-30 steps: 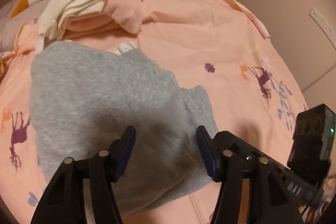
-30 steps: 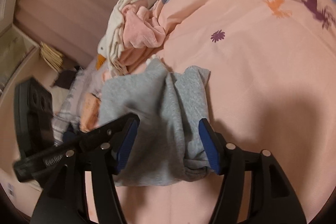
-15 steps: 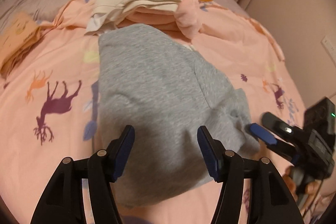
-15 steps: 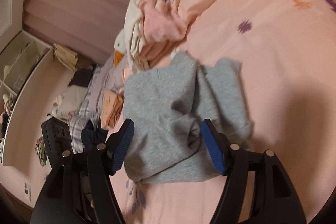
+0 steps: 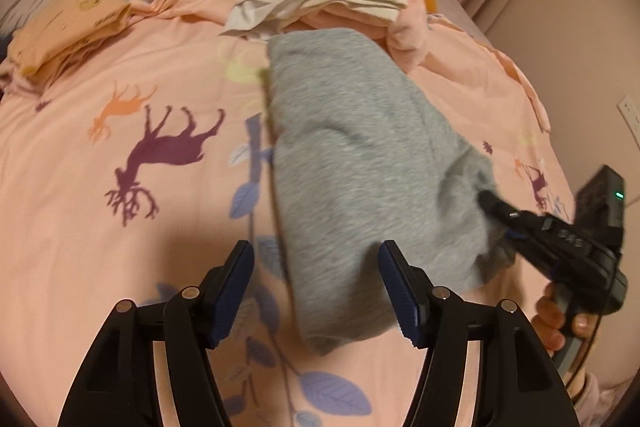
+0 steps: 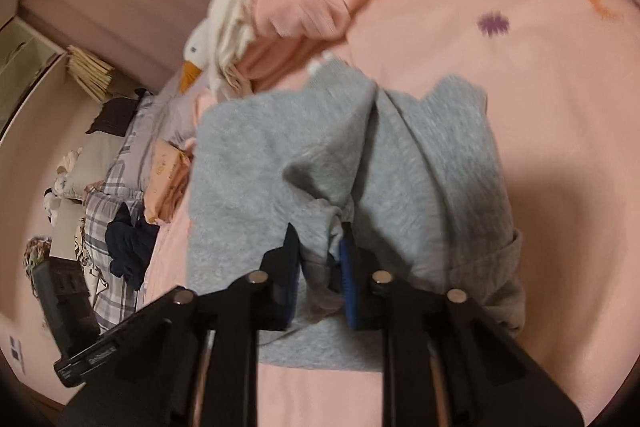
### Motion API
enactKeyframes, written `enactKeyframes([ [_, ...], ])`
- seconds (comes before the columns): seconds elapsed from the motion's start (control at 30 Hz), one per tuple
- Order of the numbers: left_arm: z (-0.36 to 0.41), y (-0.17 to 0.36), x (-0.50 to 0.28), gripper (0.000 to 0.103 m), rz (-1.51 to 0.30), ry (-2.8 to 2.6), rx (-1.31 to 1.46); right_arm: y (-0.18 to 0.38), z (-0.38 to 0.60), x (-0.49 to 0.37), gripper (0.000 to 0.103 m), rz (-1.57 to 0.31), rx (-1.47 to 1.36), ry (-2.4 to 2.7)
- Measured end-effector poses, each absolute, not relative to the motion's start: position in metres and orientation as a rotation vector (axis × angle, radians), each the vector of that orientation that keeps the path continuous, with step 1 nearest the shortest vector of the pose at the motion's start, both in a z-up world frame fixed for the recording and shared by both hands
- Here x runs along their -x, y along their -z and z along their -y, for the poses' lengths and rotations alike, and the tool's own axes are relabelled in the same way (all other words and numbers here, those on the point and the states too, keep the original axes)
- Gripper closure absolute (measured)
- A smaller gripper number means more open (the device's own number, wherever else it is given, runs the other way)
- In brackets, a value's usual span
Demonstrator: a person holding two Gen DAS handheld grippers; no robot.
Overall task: Fold small clothes
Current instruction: 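Grasp the opposite side edge of the sweatshirt with the right tool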
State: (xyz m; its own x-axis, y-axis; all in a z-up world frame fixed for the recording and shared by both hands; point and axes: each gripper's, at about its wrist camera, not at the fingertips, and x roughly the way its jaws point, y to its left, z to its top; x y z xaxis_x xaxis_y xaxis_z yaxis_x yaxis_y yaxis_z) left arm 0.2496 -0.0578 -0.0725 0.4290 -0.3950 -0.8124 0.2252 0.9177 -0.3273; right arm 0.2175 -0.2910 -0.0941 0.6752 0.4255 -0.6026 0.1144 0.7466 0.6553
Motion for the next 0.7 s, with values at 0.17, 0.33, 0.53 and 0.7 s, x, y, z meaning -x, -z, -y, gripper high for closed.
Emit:
enactKeyframes([
  [0.17, 0.05, 0.068, -0.247, 0.039, -1.052, 0.382, 0.193, 0.059, 0.304, -0.19, 0.09, -0.658, -0.708, -0.18],
  [0.33, 0.053, 0.071, -0.248, 0.039, -1.058, 0.376, 0.179, 0.076, 0.315, -0.179, 0.089, -0.732, -0.657, -0.082],
  [0.53, 0.065, 0.069, -0.248, 0.039, -1.045, 0.355, 0.116, 0.106, 0.321, -0.185, 0.082, -0.807, -0.674, -0.04],
  [0.7, 0.08, 0.062, -0.248, 0.039, -0.983, 0.341, 0.053, 0.058, 0.299, -0.171, 0.078, -0.691, -0.441, 0.029],
])
